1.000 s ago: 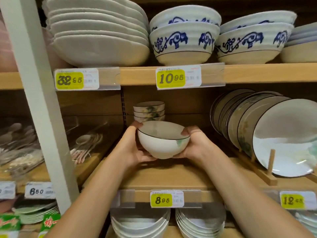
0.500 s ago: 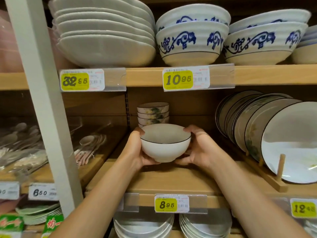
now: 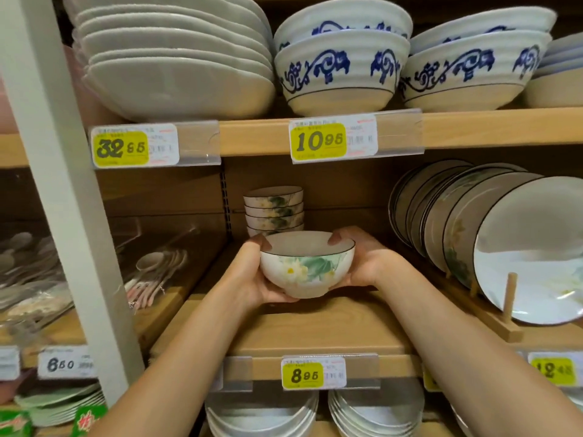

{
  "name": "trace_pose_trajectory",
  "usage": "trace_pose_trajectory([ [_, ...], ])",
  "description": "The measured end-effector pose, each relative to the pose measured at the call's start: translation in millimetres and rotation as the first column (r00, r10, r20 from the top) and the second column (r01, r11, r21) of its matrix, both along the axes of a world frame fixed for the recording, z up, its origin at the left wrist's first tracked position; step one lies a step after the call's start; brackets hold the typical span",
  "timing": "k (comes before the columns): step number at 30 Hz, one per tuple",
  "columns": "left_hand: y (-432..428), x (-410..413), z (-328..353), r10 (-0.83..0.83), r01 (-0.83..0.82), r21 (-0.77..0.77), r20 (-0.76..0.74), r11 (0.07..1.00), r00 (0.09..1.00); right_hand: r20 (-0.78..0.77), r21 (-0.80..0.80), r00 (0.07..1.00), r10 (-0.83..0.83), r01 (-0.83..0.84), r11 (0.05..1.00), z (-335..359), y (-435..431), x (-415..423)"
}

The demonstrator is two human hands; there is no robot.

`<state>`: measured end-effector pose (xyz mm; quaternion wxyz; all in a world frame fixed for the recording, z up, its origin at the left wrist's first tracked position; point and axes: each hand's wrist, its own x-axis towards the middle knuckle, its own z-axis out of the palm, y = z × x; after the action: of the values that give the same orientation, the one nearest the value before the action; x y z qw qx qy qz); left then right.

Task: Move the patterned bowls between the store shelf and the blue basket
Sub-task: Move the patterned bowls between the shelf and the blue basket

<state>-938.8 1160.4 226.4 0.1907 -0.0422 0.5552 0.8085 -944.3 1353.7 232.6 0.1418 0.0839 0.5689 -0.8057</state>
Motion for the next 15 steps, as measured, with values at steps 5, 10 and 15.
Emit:
trace_pose_trajectory([
  [5, 1.1, -4.1, 3.9, 0.167, -0.167, 0.013, -0.038, 0.986, 0.985, -0.170, -0.150, 0.921, -0.351, 0.328, 0.933, -12.9, -31.5, -1.9],
  [10, 7.3, -11.3, 20.6, 0.233, -0.236, 0.027, -0.283, 0.971, 0.930, -0.265, -0.220, 0.802, -0.536, 0.491, 0.843, 11.3, -57.9, -21.8],
  [15, 11.7, -40.7, 52.4, 0.352, -0.315, 0.158, -0.448, 0.936, 0.822, -0.443, -0.264, 0.724, -0.529, 0.459, 0.849, 60.6, -68.2, -63.3],
])
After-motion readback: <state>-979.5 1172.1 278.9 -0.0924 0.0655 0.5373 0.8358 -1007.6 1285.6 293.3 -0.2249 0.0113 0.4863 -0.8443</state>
